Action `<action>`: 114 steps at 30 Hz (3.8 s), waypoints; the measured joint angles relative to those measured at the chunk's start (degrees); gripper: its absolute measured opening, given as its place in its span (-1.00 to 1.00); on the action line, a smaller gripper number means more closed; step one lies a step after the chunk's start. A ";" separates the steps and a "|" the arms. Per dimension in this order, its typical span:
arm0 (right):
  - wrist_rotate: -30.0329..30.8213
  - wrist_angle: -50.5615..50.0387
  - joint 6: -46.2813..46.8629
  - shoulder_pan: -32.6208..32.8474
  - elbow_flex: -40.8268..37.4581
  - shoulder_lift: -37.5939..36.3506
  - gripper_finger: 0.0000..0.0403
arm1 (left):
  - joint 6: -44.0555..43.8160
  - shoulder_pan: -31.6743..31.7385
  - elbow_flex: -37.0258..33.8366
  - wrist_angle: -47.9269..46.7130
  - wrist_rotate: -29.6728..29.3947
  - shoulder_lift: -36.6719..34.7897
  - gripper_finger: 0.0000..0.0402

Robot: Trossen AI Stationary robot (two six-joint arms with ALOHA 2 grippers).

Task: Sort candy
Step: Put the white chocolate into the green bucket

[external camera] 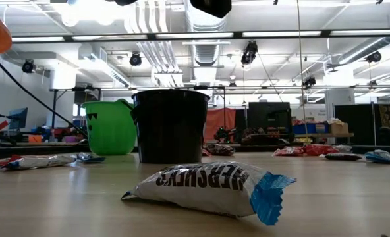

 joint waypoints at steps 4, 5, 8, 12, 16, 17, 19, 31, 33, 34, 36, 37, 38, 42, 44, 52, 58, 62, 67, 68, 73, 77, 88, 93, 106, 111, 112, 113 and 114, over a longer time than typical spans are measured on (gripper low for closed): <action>0.40 -0.05 0.03 0.00 0.41 0.04 -0.94 | 0.02 0.07 0.00 0.01 0.11 -0.02 -0.52; 0.39 -0.01 0.03 0.00 0.51 0.04 -0.94 | 0.02 0.07 0.00 0.19 0.13 -0.02 -0.53; 0.64 -0.02 -0.08 -0.04 0.71 0.04 -0.94 | 0.05 0.07 0.00 0.19 0.20 -0.02 -0.56; 0.73 0.18 -0.27 -0.07 0.96 0.04 -0.94 | 1.42 0.07 0.00 0.52 0.23 -0.02 -0.61; 0.90 0.29 -0.46 -0.07 0.96 0.04 -0.94 | 3.45 0.07 0.00 0.83 0.36 0.00 -0.71; 0.90 0.29 -0.54 -0.07 0.98 0.04 -0.94 | 3.95 0.06 0.00 0.91 0.42 0.00 -0.76; 0.88 0.37 -0.58 -0.07 0.98 0.04 -0.94 | 4.93 0.04 0.00 0.91 0.46 0.00 -0.89; 0.68 1.19 -1.72 -0.11 0.98 0.04 -0.94 | 6.67 0.04 0.00 0.56 1.87 -0.15 -0.99; 0.62 1.35 -2.15 -0.11 0.98 0.04 -0.93 | 6.71 0.02 0.00 0.60 1.94 -0.15 -0.99; 0.61 1.42 -2.35 -0.11 0.98 0.04 -0.91 | 6.71 0.02 0.00 0.59 1.92 -0.17 -0.99; 0.63 1.48 -2.42 -0.11 0.98 0.04 -0.86 | 6.71 0.02 0.00 0.58 1.93 -0.17 -0.99; 0.66 1.51 -2.44 -0.11 0.98 0.04 -0.82 | 6.71 0.02 0.00 0.60 2.05 -0.17 -0.99; 0.68 1.56 -2.44 -0.11 0.98 0.04 -0.79 | 6.69 0.02 0.00 0.62 2.36 -0.17 -0.99; 0.87 1.77 -2.57 -0.11 0.98 0.04 -0.63 | 6.57 0.04 0.00 0.62 3.02 -0.17 -1.00; 0.88 1.74 -2.59 -0.11 0.98 0.04 -0.55 | 6.49 0.04 0.00 0.62 3.04 -0.17 -1.00; 0.86 0.99 -1.86 -0.11 1.07 0.04 -0.22 | 6.49 0.04 -0.04 0.47 3.04 -0.13 -1.00; 0.89 0.08 -1.43 -0.21 1.07 0.02 -0.05 | 6.51 0.02 -0.04 -1.36 2.85 -0.35 -1.00; 1.29 -0.31 -2.27 -0.33 1.09 -0.20 -0.01 | 6.77 0.09 -0.11 -4.19 -0.08 -0.84 -1.00; 3.23 0.38 -2.73 -0.78 1.29 -1.16 -0.03 | 6.88 1.44 -0.17 -6.14 -1.56 -2.49 -1.00; 3.75 0.21 -2.74 -0.82 1.29 -1.36 -0.03 | 6.89 1.79 -0.17 -6.50 -1.80 -2.66 -1.00; 4.44 -0.64 -2.82 -1.40 1.29 -2.48 -0.03 | 8.52 3.87 -0.17 -9.08 -2.78 -3.50 -1.00; 4.34 -1.27 -3.18 -1.80 1.29 -3.50 -0.02 | 10.44 5.91 -0.17 -11.32 -2.80 -3.68 -1.00; 7.08 -6.62 -4.89 -4.15 1.16 -5.69 -0.03 | 16.02 12.84 -0.15 -14.77 -2.82 -6.83 -1.00; 7.08 -7.25 -5.02 -5.62 1.09 -5.77 -0.03 | 19.59 17.72 -0.09 -16.99 -3.08 -8.99 -1.00; 7.06 -7.29 -5.82 -8.54 1.07 -5.86 -0.03 | 31.75 31.80 -0.07 -22.04 -2.88 -11.95 -1.00; 7.02 -7.68 -7.05 -9.33 1.05 -5.86 -0.03 | 34.99 38.03 -0.07 -22.45 -2.46 -12.00 -1.00; 7.02 -7.99 -7.42 -9.50 1.05 -5.86 -0.03 | 35.43 39.20 -0.07 -22.42 -1.83 -12.00 -1.00; 7.02 -8.37 -7.80 -9.62 1.05 -5.86 -0.03 | 35.84 40.49 -0.07 -22.44 -1.34 -12.00 -1.00; 6.99 -8.76 -8.26 -9.82 1.05 -5.86 -0.03 | 36.13 41.68 -0.07 -22.41 -1.27 -12.00 -1.00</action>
